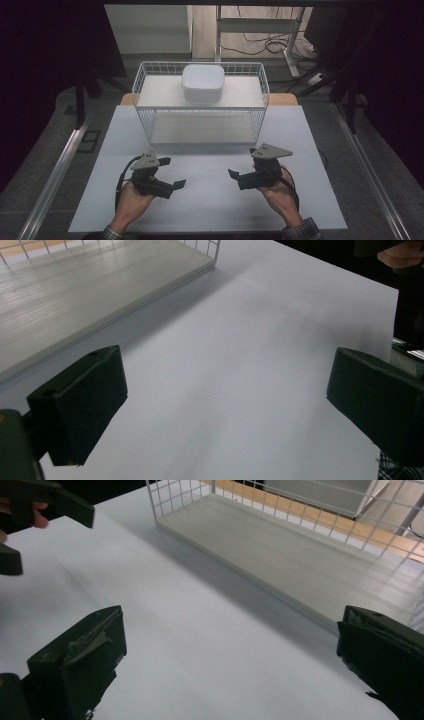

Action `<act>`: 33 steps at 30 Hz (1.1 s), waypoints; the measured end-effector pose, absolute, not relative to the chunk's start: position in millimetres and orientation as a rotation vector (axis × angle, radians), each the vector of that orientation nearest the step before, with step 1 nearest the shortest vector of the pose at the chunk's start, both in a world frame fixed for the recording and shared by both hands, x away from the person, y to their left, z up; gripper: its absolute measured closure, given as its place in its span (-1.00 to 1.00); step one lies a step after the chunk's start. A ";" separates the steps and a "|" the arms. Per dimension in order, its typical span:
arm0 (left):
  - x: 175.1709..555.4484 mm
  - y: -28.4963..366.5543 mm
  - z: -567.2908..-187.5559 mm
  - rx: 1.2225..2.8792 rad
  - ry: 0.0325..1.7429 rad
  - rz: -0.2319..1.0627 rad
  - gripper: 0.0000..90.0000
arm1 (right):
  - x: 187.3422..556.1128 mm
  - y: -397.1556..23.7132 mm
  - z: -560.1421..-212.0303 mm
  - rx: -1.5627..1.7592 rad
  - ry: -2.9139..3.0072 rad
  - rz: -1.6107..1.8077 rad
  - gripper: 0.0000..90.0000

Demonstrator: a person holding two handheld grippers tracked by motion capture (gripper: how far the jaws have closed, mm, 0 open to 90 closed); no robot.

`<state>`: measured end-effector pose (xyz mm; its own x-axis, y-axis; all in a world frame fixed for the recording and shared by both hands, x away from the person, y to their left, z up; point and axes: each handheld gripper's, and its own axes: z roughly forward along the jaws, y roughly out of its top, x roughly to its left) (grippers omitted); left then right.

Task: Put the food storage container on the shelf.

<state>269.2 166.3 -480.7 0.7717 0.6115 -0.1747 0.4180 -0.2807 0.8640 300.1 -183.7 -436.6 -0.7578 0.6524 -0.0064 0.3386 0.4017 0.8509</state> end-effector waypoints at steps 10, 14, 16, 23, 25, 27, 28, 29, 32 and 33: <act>251.0 178.9 -485.8 1.899 0.811 0.246 -0.94 | 285.3 -204.2 -443.1 0.898 2.297 1.280 -1.00; 245.5 183.9 -491.1 1.897 0.829 0.246 -0.94 | 280.7 -212.1 -447.9 0.908 2.284 1.271 -1.00; 243.3 187.0 -494.0 1.896 0.841 0.249 -0.94 | 278.8 -216.2 -450.9 0.920 2.278 1.261 -1.00; 233.4 200.3 -503.3 1.883 0.890 0.263 -0.93 | 271.8 -236.4 -465.1 0.972 2.257 1.228 -1.00; 232.1 202.1 -504.4 1.880 0.896 0.266 -0.94 | 270.8 -238.8 -466.5 0.985 2.253 1.224 -1.00; 229.6 205.5 -506.4 1.879 0.908 0.273 -0.94 | 269.2 -243.6 -468.8 1.000 2.246 1.221 -1.00; 228.1 207.2 -507.4 1.877 0.914 0.274 -0.94 | 267.5 -247.5 -470.3 1.012 2.239 1.214 -1.00; 226.7 208.9 -508.4 1.876 0.919 0.277 -0.94 | 267.5 -247.5 -470.3 1.012 2.239 1.214 -1.00; 220.9 216.1 -513.4 1.882 0.947 0.292 -0.94 | 264.3 -254.3 -474.5 1.030 2.229 1.193 -1.00; 220.9 216.1 -513.4 1.882 0.947 0.292 -0.94 | 263.7 -256.0 -475.8 1.034 2.228 1.185 -1.00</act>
<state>220.9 216.1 -513.4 0.6681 0.7187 -0.1927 0.4857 -0.2251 0.8447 263.7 -256.0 -475.8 -0.6401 0.7681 -0.0137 0.4182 0.3634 0.8325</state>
